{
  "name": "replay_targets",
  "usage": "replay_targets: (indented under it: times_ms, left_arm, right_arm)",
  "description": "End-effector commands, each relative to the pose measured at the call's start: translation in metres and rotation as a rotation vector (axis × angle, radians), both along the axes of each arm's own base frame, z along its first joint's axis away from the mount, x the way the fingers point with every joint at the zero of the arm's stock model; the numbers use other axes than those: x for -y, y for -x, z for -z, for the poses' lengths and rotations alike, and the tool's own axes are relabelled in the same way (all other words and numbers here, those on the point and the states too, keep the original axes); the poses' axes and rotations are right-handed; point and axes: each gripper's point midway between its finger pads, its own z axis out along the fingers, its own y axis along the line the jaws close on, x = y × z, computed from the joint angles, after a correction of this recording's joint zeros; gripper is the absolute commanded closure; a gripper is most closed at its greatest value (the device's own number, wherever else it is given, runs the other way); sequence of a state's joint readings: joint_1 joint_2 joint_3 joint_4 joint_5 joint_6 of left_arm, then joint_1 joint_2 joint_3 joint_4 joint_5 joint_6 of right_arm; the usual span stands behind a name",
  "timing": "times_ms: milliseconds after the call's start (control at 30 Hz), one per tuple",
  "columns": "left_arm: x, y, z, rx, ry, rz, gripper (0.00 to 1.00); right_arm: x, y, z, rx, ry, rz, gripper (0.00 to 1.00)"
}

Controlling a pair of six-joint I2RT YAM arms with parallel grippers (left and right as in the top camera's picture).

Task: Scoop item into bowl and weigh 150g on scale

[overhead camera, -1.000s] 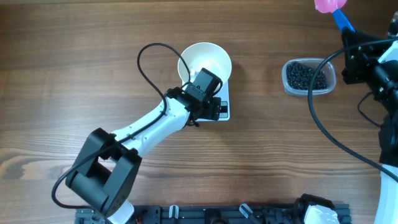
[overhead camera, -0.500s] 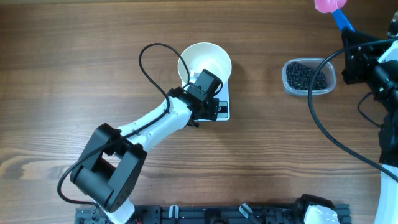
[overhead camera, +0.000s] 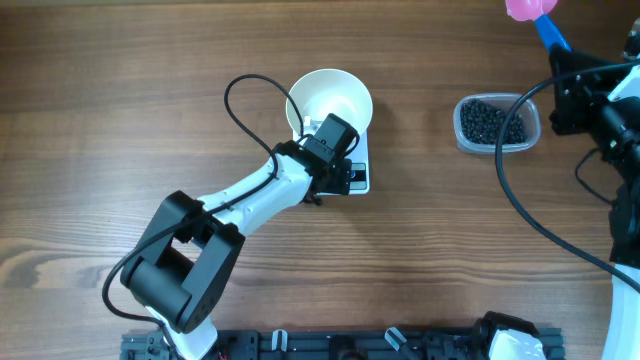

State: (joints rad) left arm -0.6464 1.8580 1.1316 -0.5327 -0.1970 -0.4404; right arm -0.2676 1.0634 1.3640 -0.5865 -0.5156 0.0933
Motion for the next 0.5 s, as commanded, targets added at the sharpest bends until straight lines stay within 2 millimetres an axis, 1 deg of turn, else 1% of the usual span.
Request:
replay_targets:
  times_ms: [0,367,467]
  left_arm:
    - [-0.004,-0.002,0.009,-0.003,-0.021,-0.025,0.0]
    - [-0.007,-0.001,0.009,-0.003,-0.032,-0.027,0.0]
    - [-0.012,0.006,0.021,-0.046,-0.064,-0.027,0.0]
  right_arm:
    - [0.0,0.001,-0.004,0.006,-0.011,0.003,0.96]
    - [0.0,0.001,-0.004,0.006,-0.012,0.002,0.96]
    - [0.0,0.001,-0.003,0.003,-0.012,0.002,0.96]
